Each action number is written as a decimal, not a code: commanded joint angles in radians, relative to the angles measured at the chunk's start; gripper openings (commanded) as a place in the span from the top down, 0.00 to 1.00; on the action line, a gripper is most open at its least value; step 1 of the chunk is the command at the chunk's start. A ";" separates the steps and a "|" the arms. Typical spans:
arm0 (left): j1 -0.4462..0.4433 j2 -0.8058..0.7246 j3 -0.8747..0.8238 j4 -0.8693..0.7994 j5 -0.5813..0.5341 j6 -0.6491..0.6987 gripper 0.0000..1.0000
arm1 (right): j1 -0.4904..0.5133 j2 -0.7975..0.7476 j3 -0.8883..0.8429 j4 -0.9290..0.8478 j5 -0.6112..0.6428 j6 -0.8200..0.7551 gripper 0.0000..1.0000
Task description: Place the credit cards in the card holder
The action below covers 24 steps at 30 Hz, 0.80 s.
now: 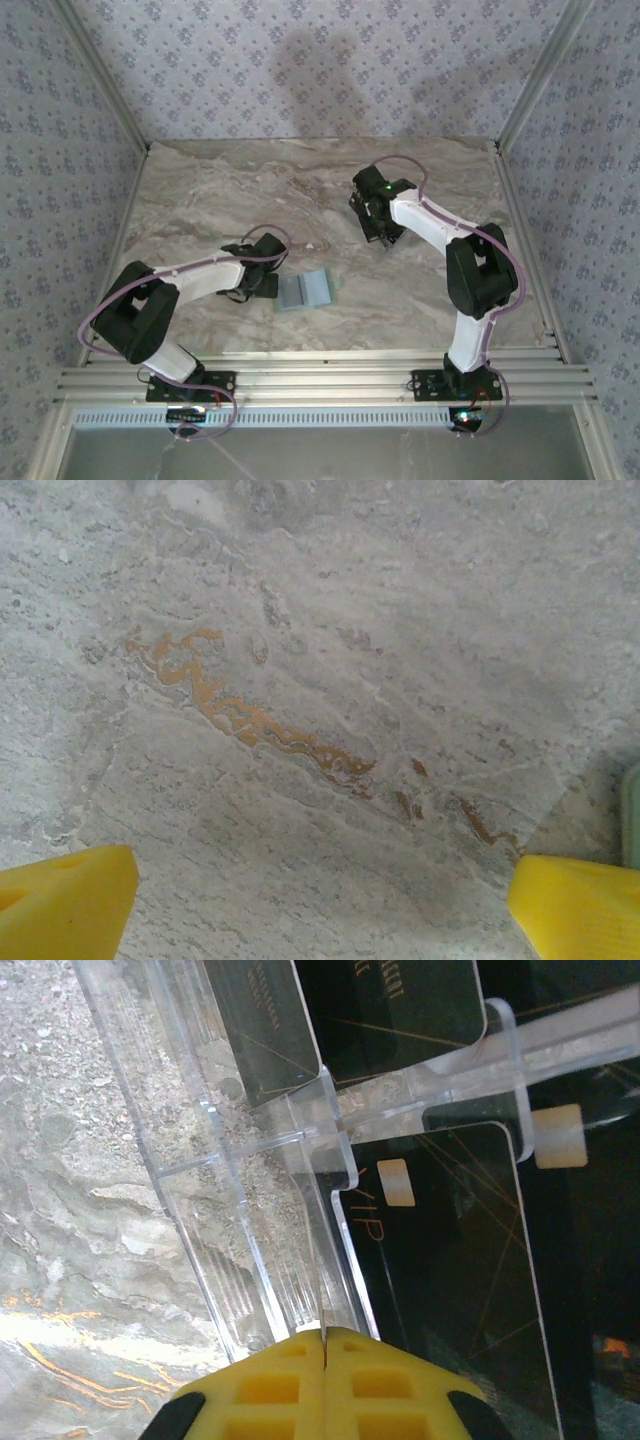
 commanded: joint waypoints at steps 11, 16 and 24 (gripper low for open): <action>0.007 -0.093 0.069 0.132 -0.009 0.012 0.00 | -0.002 -0.072 0.082 -0.061 -0.007 -0.021 1.00; 0.007 -0.165 0.041 0.101 0.009 0.016 0.00 | 0.008 -0.122 0.100 -0.064 -0.010 -0.015 1.00; -0.029 -0.257 -0.067 0.194 0.096 0.014 0.00 | 0.063 -0.277 0.031 0.002 -0.187 0.096 1.00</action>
